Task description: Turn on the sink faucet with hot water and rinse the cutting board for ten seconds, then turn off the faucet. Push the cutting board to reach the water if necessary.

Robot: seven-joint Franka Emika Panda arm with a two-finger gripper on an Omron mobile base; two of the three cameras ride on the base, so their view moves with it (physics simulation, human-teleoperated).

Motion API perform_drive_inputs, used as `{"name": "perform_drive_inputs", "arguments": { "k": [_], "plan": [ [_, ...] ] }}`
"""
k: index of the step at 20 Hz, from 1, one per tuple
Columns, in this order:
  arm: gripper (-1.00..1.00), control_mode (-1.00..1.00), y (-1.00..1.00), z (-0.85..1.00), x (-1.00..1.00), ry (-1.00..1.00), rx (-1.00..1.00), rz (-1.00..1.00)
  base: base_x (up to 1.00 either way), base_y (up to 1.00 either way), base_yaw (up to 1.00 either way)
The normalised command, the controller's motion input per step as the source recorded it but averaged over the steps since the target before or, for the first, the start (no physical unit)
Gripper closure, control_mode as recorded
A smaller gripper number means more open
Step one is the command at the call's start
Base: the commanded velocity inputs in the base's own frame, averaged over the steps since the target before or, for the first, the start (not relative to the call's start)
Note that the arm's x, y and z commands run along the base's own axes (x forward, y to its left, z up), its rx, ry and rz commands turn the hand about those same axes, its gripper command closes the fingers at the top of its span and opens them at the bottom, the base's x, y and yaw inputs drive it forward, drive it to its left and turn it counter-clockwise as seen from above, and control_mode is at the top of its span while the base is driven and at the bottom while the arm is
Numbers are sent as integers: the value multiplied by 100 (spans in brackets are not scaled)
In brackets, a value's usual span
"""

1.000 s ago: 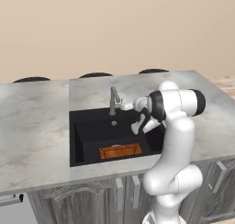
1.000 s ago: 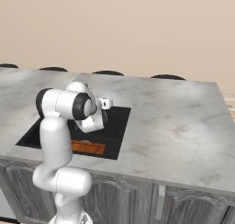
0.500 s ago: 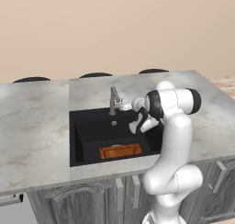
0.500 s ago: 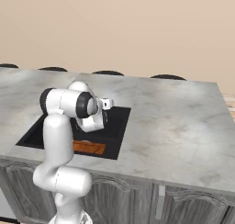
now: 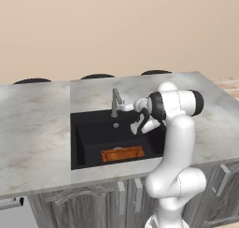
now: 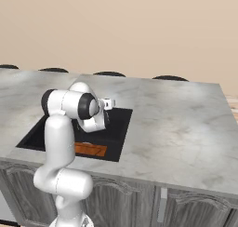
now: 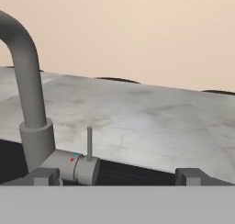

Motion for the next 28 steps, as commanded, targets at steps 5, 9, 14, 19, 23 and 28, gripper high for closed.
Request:
{"name": "perform_drive_inputs", "arguments": {
  "k": [5,9,14,19,23,28],
  "plan": [
    [-100,-100,2,0,4,-2,0,0,0,0,0],
    [-100,-100,2,-4,17,0,0,0,0,0,0],
    [-100,-100,0,-18,9,0,0,0,0,0,0],
    [-100,-100,0,-19,2,0,0,0,0,0,0],
    [-100,-100,0,-8,3,0,0,0,0,0,0],
    [-100,-100,0,-2,11,0,0,0,0,0,0]
  ]
}}
